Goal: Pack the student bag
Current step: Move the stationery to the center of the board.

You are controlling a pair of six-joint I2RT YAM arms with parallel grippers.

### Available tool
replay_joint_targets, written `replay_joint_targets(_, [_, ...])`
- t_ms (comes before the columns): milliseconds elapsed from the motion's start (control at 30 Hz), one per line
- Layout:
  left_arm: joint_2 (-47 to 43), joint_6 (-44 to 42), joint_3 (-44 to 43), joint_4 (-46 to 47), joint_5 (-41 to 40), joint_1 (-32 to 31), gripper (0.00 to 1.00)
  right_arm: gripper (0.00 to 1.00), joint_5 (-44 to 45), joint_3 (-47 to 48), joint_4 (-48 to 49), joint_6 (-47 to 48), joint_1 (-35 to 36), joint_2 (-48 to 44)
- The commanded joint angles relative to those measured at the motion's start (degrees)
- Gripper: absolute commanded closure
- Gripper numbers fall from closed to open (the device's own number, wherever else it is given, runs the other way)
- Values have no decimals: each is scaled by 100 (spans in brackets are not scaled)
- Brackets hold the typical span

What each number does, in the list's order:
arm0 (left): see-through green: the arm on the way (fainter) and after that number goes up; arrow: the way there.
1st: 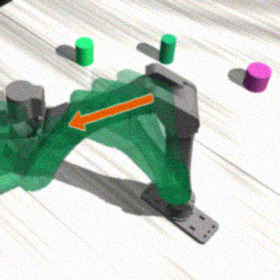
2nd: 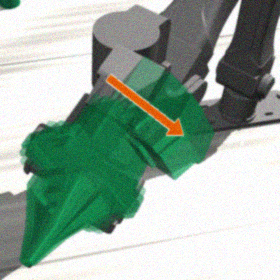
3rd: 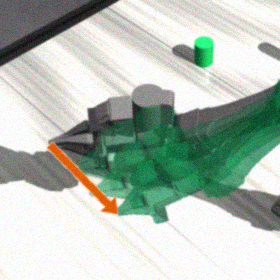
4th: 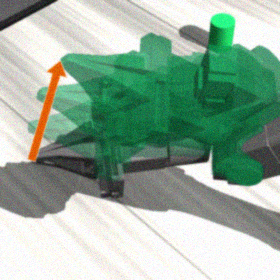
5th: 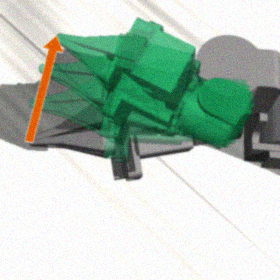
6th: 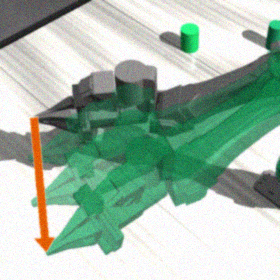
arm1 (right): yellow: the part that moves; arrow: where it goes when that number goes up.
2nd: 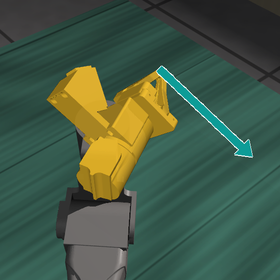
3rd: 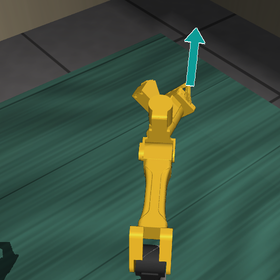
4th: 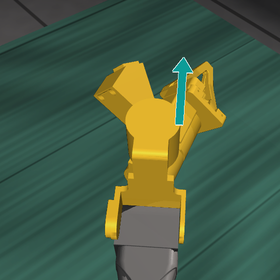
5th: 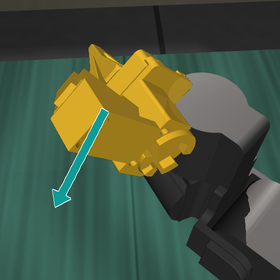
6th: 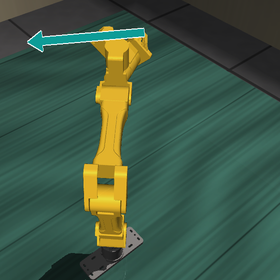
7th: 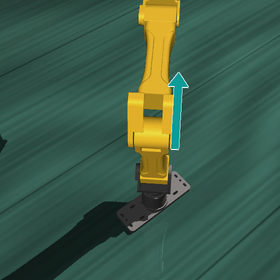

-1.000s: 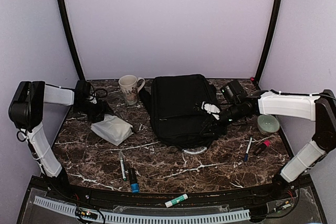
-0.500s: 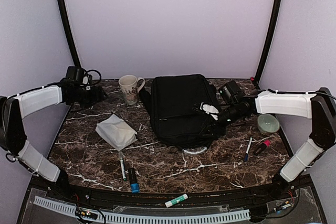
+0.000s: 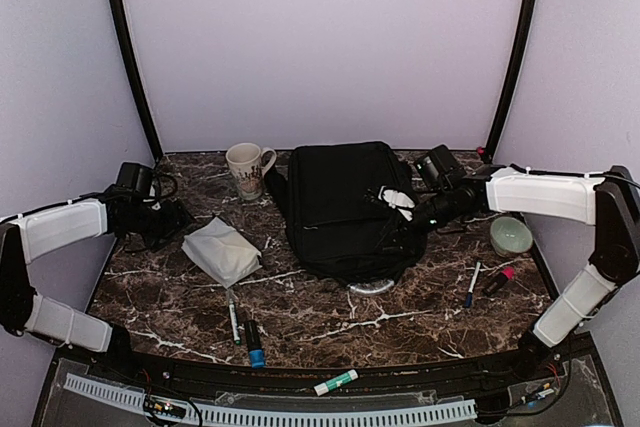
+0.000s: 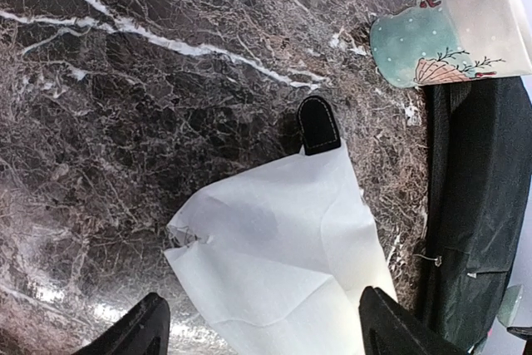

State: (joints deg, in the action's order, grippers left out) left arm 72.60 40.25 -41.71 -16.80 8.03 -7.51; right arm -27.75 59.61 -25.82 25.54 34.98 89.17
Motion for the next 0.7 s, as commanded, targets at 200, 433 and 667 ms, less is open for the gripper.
replay_joint_targets(200, [219,956,626,1041,789,12,17,50,12,1260,-60,-496,120,591])
replay_joint_targets(433, [466,1225,938,1777,1185,-8,16,49,81,1798,-63,-874,449,1115])
replay_joint_targets(667, [964,1494,1024,2360,1585,-147,16,49,123,1875,-98,-924,673,1373])
